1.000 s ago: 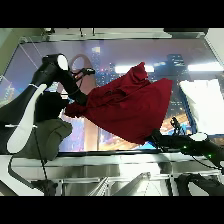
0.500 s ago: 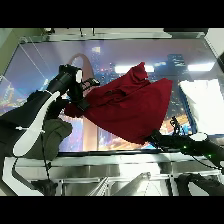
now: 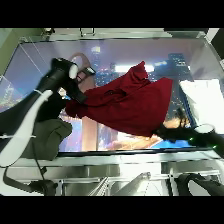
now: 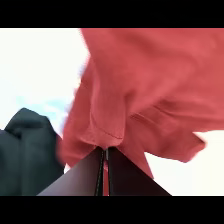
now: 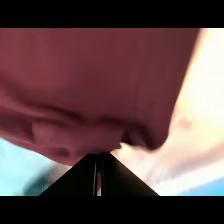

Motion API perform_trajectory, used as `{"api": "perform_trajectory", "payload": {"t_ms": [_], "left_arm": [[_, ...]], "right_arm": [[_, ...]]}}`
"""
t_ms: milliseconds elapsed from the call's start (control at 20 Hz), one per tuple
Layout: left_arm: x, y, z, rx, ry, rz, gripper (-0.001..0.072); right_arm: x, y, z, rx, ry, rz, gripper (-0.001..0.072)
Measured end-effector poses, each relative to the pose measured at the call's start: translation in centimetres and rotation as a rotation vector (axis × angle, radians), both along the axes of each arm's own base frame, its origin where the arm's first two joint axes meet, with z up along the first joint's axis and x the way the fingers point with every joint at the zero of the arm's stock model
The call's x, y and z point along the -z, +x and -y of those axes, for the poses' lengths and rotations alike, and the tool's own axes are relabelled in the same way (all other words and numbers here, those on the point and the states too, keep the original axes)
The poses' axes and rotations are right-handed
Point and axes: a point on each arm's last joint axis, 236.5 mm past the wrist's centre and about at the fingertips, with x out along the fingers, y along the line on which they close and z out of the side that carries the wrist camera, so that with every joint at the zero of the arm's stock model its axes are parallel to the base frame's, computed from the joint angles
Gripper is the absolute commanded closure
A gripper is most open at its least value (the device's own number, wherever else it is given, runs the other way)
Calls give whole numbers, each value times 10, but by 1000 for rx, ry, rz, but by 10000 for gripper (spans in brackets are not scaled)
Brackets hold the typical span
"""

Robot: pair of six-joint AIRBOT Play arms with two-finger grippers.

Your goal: Fold the shirts.

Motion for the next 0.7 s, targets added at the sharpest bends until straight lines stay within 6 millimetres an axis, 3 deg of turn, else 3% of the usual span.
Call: {"api": "perform_trajectory", "payload": {"t_ms": [200, 300, 350, 400, 500, 600, 700], "left_arm": [[-48, 6, 9, -215, -465, -33, 688], [-84, 6, 19, -267, -738, -84, 689], [-113, 5, 26, -265, -904, -104, 689], [-149, 3, 34, -241, -1067, -108, 689], [-242, -7, 40, -126, -1400, -49, 689], [-351, -40, 32, 76, -1695, 87, 688], [-442, -89, 15, 281, -1887, 261, 688]], "right_arm": [[-54, 59, 78, 105, -26, 124, 698], [-100, 80, 102, 115, 12, 226, 698], [-128, 90, 108, 108, 39, 296, 697], [-161, 98, 112, 98, 62, 378, 698], [-245, 111, 116, 73, 87, 595, 697], [-344, 110, 118, 53, 43, 862, 697], [-441, 90, 113, 35, -75, 1125, 698]]}}
